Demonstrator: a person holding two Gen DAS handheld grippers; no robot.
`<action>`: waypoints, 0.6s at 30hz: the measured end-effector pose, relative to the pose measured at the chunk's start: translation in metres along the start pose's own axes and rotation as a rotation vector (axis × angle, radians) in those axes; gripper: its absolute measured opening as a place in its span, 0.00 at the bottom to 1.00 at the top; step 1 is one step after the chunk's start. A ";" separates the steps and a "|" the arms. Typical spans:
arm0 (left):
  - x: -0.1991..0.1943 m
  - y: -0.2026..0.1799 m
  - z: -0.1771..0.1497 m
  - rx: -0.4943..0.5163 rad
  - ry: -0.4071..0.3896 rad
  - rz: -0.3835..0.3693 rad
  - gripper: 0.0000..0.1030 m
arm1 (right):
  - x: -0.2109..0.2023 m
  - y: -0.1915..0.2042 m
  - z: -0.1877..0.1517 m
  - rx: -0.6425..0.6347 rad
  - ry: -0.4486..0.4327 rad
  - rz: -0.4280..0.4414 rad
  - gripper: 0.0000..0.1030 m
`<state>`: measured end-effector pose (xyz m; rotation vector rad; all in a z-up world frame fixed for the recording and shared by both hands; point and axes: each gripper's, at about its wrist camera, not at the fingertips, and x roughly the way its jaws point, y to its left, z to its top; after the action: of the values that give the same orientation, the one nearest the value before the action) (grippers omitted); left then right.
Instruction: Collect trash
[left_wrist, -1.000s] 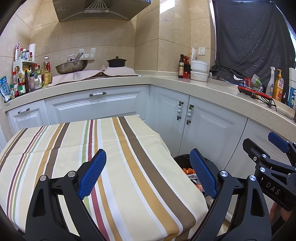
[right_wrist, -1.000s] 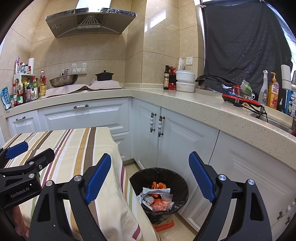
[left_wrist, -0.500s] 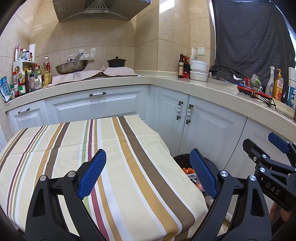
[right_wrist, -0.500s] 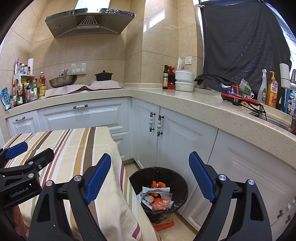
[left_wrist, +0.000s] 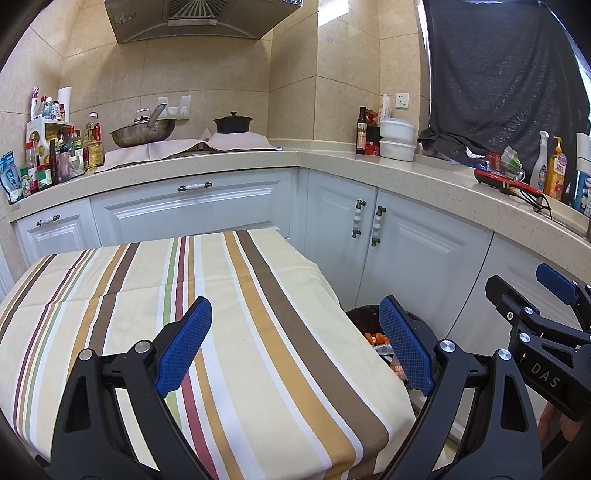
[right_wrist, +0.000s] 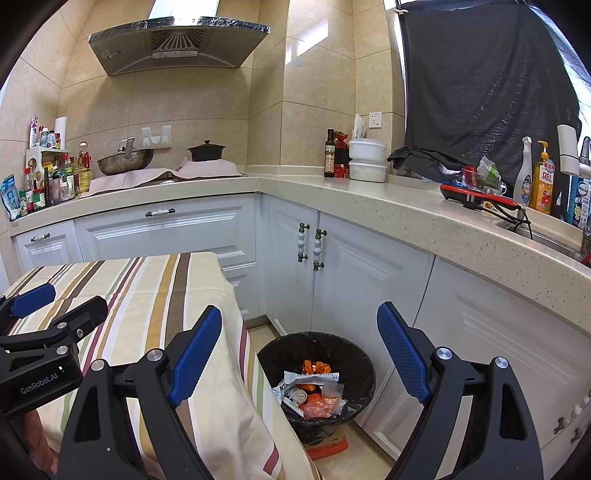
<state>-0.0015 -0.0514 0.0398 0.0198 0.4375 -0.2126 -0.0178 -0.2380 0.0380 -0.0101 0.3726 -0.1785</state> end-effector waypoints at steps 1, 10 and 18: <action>0.000 0.000 0.000 0.000 0.000 -0.001 0.87 | 0.000 0.000 0.000 0.000 0.000 0.000 0.81; 0.001 0.001 0.002 -0.001 0.002 -0.005 0.87 | 0.001 0.000 -0.001 -0.001 0.001 0.000 0.81; 0.001 -0.001 0.003 0.011 0.000 0.002 0.92 | -0.001 -0.002 -0.005 0.000 0.007 0.000 0.81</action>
<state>0.0002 -0.0531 0.0418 0.0305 0.4362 -0.2131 -0.0205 -0.2396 0.0336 -0.0090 0.3792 -0.1786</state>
